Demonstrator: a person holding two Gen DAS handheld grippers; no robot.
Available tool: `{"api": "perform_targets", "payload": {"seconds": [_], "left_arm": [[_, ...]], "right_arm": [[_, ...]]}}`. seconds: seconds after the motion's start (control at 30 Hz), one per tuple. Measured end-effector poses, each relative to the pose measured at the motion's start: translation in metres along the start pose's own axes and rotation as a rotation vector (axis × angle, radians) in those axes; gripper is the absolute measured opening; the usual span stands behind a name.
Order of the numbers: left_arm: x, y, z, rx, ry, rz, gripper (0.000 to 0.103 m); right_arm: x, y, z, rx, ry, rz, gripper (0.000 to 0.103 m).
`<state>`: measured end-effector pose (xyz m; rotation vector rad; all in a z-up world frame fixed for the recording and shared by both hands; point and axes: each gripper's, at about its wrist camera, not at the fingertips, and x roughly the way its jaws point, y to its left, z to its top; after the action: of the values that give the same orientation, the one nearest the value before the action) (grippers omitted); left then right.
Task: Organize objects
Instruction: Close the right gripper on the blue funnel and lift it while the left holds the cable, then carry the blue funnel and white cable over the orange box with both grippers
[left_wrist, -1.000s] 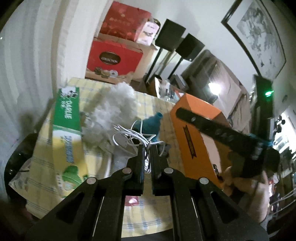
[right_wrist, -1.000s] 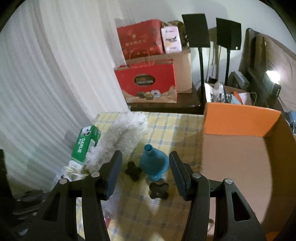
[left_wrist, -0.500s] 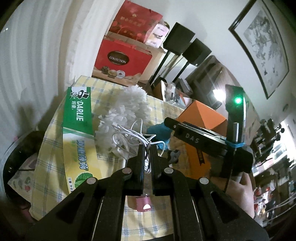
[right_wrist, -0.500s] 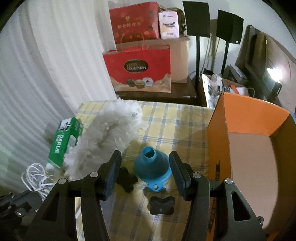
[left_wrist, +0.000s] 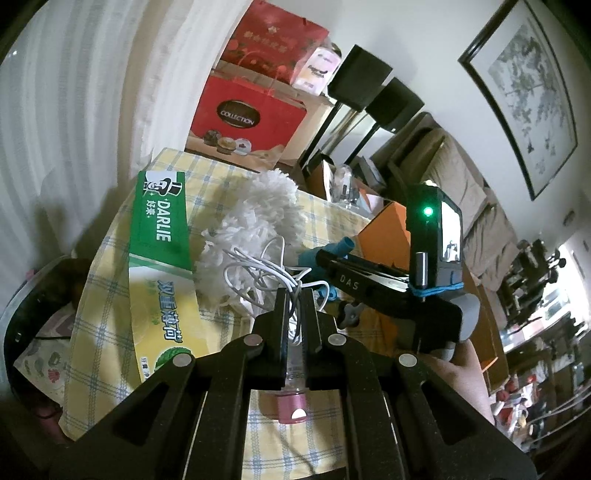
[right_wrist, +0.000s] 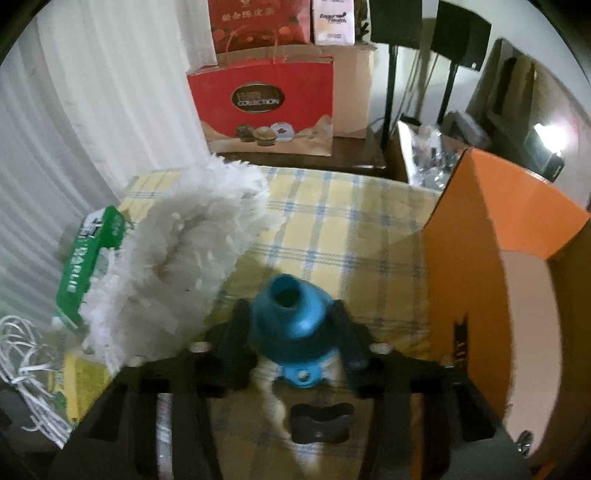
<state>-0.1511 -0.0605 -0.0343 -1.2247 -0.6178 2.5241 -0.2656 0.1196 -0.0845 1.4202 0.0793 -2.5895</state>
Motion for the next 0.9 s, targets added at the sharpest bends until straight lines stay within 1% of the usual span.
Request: {"api": "perform_targets", "payload": {"seconds": [0.07, 0.17, 0.43, 0.63, 0.77, 0.9], "left_arm": [[-0.001, -0.002, 0.0, 0.004, -0.001, 0.001, 0.005], [-0.002, -0.005, 0.0, 0.008, -0.001, 0.0, 0.005], [-0.007, -0.022, 0.001, 0.027, -0.002, -0.015, 0.005], [-0.015, -0.052, -0.001, 0.074, -0.015, -0.038, 0.005], [-0.016, -0.073, -0.002, 0.102, -0.012, -0.057, 0.005], [-0.016, -0.096, -0.007, 0.142, -0.01, -0.081, 0.005]], "right_arm": [[0.0, -0.003, 0.001, 0.016, 0.0, 0.027, 0.037], [-0.006, -0.003, 0.002, 0.009, -0.02, 0.022, 0.036], [-0.047, -0.003, 0.011, -0.004, -0.087, 0.05, 0.035], [-0.083, -0.01, 0.016, 0.002, -0.114, 0.105, 0.035], [-0.109, -0.018, 0.013, -0.003, -0.14, 0.107, 0.035], [-0.138, -0.037, 0.009, 0.006, -0.163, 0.096, 0.035]]}}
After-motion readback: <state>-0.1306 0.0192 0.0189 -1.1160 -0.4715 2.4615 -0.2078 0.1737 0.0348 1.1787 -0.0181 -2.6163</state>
